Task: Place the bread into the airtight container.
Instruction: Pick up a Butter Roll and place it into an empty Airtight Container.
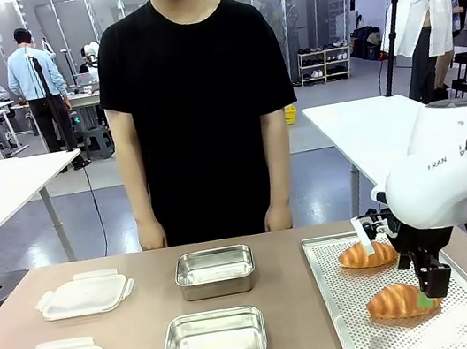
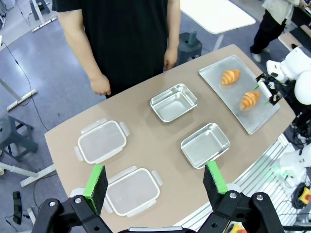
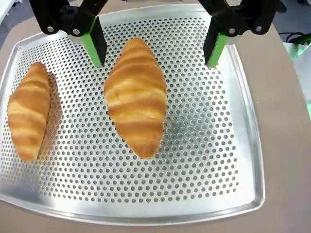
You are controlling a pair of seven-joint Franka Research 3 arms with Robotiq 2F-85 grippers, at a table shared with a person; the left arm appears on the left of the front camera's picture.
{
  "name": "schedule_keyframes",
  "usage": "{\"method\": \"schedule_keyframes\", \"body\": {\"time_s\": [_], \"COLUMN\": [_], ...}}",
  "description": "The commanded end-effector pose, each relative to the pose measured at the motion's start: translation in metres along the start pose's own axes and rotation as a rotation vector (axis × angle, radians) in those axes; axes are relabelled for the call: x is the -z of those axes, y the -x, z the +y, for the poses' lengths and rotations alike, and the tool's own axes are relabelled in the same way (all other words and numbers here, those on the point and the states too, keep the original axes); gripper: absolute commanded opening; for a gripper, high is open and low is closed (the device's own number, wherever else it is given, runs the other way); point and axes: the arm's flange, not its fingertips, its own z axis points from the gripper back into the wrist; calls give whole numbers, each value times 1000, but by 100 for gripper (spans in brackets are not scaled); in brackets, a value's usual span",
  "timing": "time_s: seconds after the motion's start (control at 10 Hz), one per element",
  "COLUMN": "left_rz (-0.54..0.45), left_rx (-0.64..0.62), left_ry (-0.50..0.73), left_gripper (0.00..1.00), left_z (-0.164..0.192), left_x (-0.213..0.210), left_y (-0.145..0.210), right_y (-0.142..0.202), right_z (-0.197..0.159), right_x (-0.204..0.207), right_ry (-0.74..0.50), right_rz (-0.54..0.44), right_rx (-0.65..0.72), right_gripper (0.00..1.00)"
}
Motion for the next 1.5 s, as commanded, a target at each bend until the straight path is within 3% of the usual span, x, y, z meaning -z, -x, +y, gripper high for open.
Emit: {"method": "schedule_keyframes", "body": {"time_s": [0.0,1.2,1.4], "left_rz": [3,3,3], "left_rx": [9,9,9], "left_ry": [1,1,1], "left_gripper": [100,100,100], "left_z": [0,0,0], "left_x": [-1,-1,-1], "left_y": [-1,-1,-1], "right_y": [3,5,6], "right_z": [-9,-34,-31], "right_x": [18,75,71], "right_ry": [12,-4,9], "right_rz": [4,-2,-19], "right_rx": [-11,-18,-23], "right_gripper": [100,100,80]}}
